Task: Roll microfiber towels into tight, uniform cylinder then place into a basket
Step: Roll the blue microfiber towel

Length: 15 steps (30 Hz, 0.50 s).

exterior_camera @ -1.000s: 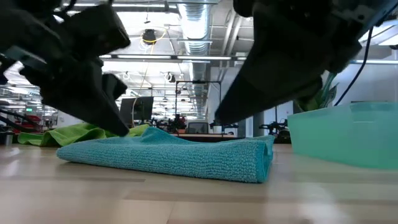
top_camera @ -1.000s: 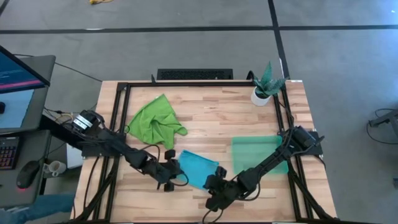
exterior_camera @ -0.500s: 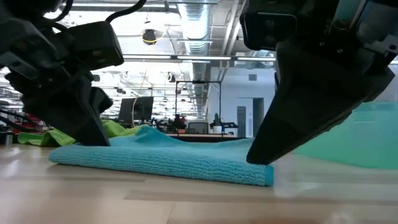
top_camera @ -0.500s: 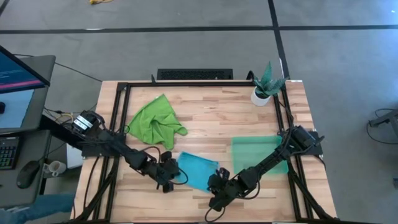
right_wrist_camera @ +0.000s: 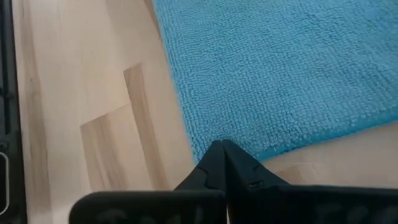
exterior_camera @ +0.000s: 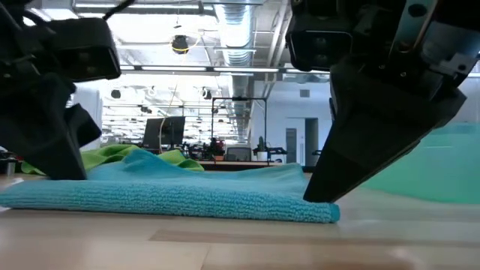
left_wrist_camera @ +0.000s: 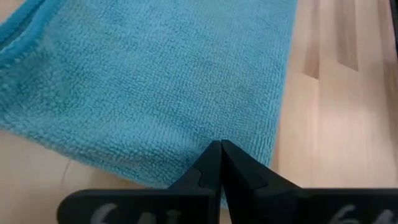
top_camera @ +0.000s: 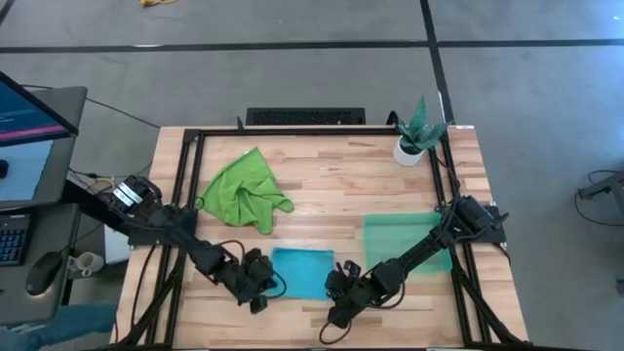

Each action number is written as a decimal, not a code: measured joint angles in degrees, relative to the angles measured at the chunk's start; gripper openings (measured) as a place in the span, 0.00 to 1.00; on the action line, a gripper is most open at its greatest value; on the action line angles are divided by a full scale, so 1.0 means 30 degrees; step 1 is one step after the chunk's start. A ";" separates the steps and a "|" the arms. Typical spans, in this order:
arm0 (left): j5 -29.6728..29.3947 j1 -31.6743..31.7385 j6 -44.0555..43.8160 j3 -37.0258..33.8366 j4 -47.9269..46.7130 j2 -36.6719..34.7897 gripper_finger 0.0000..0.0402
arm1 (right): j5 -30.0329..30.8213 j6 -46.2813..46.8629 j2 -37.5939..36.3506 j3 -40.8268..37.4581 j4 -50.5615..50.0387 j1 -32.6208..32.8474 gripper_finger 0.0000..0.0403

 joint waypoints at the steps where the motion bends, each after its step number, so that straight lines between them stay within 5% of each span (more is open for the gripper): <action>1: -0.0264 -0.0147 -0.0153 0.0000 0.0000 -0.0009 0.00 | 0.0000 -0.0001 0.0000 0.0000 -0.0007 -0.0001 0.02; 8: -0.0961 -0.0635 0.0126 0.0318 -0.0896 -0.0390 0.00 | 0.0042 -0.0637 -0.0633 -0.0007 -0.0168 0.0308 0.02; 15: -0.2883 -0.1109 0.1955 0.2769 -0.6719 -0.2151 0.00 | 0.2719 -0.1624 -0.2961 -0.0010 -0.1479 0.1311 0.02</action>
